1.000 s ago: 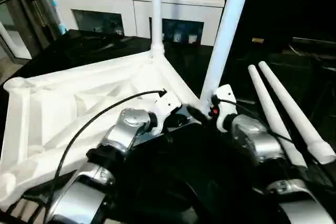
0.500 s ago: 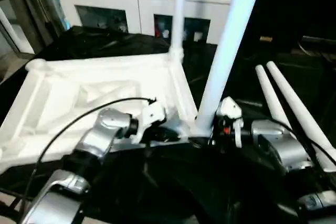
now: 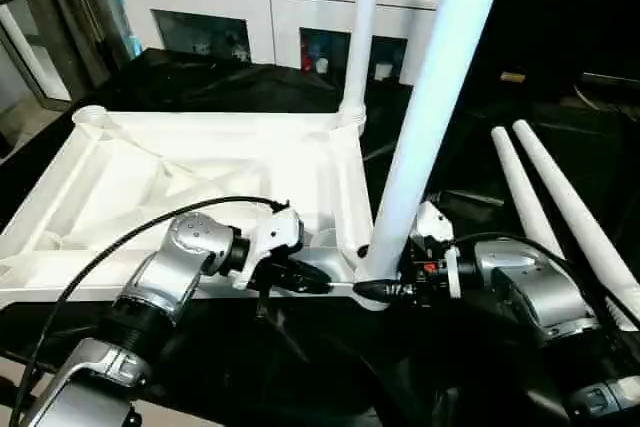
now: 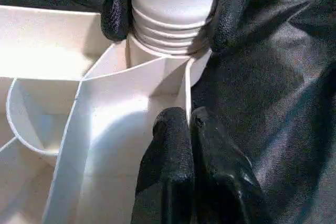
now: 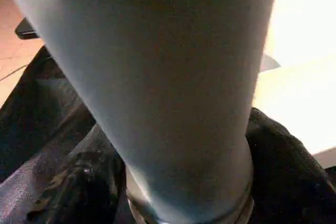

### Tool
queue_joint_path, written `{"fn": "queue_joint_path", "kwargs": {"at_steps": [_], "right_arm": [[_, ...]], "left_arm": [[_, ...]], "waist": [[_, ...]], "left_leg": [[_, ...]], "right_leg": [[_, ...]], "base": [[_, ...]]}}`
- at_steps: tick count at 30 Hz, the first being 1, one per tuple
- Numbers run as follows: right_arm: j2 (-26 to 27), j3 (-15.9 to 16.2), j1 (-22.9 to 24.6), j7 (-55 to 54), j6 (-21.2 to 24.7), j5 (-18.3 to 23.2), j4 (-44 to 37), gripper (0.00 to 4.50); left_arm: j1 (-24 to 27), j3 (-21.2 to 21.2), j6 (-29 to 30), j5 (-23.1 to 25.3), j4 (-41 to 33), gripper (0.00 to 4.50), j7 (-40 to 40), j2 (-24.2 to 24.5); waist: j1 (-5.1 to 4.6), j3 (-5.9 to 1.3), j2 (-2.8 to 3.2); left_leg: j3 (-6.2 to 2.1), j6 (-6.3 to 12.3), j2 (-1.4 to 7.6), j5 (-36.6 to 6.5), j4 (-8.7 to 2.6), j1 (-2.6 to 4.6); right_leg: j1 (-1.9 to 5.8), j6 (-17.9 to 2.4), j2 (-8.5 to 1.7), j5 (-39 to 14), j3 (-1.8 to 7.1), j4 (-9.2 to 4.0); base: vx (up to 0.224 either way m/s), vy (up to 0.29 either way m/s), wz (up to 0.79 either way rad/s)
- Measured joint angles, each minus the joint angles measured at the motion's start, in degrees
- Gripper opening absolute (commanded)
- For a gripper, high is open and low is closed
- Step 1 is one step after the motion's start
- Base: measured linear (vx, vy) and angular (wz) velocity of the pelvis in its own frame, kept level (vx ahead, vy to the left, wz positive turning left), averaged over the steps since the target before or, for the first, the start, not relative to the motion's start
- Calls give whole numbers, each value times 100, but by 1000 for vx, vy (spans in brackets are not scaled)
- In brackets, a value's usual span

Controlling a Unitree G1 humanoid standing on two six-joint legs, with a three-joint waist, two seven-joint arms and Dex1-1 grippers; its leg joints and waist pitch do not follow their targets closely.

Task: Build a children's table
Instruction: Rotate leg to tighten

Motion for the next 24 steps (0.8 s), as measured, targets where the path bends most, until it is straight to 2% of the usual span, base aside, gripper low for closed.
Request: {"fn": "queue_joint_path", "kwargs": {"at_steps": [3, 5, 7, 9, 11, 18, 21, 23, 24], "right_arm": [[77, -116, 44, -238, 17, -8, 30, 276], [225, -256, 41, -617, 9, -64, 139, 275], [424, -409, -38, -1160, -76, -138, 381, 275], [764, -621, -305, -2086, -140, -274, 816, 274], [938, -747, -451, -2691, -155, -321, 1054, 274], [1521, -1242, -874, -4598, -148, -467, 1683, 273], [1596, -1276, -952, -4949, -310, -554, 1861, 273], [1624, -1281, -948, -5007, -387, -561, 1891, 343], [1644, -1281, -941, -5006, -397, -606, 1898, 345]], "left_arm": [[0, 79, 9, 15, 103, 0, 276, -175], [-21, 139, 15, 87, 188, 0, 566, -278], [-132, 208, 25, 174, 389, 0, 929, -428], [-364, 305, 28, 299, 778, 0, 1532, -689], [-502, 307, 36, 386, 982, 0, 1946, -883], [-982, 407, 251, 581, 1705, 0, 3390, -1638], [-1110, 430, 206, 641, 1926, 0, 3620, -1795], [-1116, 428, 140, 675, 1953, 0, 3629, -1801], [-1118, 426, 113, 690, 1961, 0, 3631, -1801]], "waist": [[14, 0, 0], [-13, 0, -1], [-61, 0, -1], [-155, 1, -3], [-185, 2, -4], [-175, -3, 3], [-157, -5, 6], [-156, -6, 8], [-159, -6, 8]], "left_leg": [[4, 0, 0, 0, 7, -3], [7, 0, -2, 0, 13, 6], [7, 0, -4, 0, 12, 13], [6, -3, -5, 1, 12, 14], [5, -5, -6, 3, 13, 14], [3, -5, -9, 3, 16, 12], [2, -4, -10, 3, 15, 12], [2, -4, -10, 3, 14, 12], [2, -4, -10, 3, 13, 11]], "right_leg": [[1, 1, -3, -1, 3, 4], [4, 1, -3, 0, 11, 11], [6, 3, -3, 0, 14, 11], [5, 27, -3, -11, 14, 10], [6, 29, -3, -11, 14, 8], [15, 30, -3, -6, 16, 7], [23, 29, -4, -5, 17, 6], [25, 30, -4, -5, 17, 6], [25, 30, -4, -5, 16, 6]], "base": [[0, 0, 0], [0, 0, 0], [0, 0, 0], [0, 0, 0], [0, 0, 0], [0, 0, 0], [0, 0, 0], [0, 0, 0], [0, 0, 0]]}}
